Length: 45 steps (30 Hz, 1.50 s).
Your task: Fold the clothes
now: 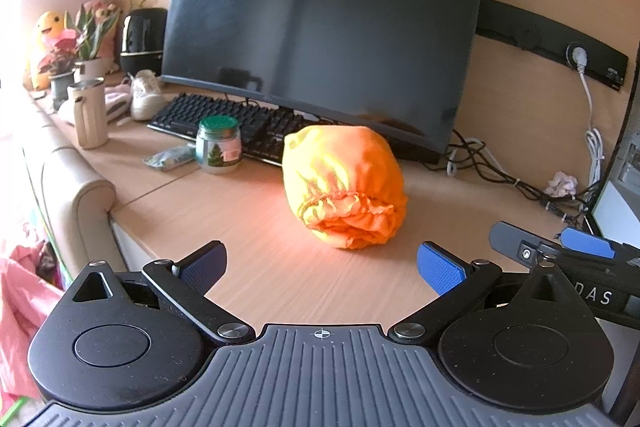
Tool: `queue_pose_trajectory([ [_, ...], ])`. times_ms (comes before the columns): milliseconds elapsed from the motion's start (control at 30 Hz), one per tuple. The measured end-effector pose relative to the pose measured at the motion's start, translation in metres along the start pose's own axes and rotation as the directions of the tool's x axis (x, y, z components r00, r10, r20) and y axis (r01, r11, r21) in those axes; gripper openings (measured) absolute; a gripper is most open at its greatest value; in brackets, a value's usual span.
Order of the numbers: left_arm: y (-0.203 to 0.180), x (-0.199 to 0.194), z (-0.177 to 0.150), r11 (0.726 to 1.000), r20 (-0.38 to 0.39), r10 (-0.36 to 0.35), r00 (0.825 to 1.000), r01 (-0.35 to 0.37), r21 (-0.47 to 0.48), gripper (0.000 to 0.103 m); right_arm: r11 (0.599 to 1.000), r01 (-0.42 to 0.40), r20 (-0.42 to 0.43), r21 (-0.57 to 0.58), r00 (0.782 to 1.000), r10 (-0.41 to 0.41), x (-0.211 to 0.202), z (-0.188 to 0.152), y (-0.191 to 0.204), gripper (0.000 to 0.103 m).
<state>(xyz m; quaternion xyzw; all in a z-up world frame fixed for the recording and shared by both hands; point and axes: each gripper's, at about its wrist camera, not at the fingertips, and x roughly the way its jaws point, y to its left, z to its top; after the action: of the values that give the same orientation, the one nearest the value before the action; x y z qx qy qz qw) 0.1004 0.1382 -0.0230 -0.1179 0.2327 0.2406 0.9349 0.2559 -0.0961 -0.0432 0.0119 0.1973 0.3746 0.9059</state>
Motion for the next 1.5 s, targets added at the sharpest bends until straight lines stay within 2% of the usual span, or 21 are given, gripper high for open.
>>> queue_pose_trajectory([
  [1500,0.0047,-0.0018,-0.0026,1.000,-0.007,-0.018,1.000,0.018,-0.024,0.103,1.000,0.012,-0.005,-0.018,1.000,-0.013,-0.0012,-0.0030,0.0030,0.103],
])
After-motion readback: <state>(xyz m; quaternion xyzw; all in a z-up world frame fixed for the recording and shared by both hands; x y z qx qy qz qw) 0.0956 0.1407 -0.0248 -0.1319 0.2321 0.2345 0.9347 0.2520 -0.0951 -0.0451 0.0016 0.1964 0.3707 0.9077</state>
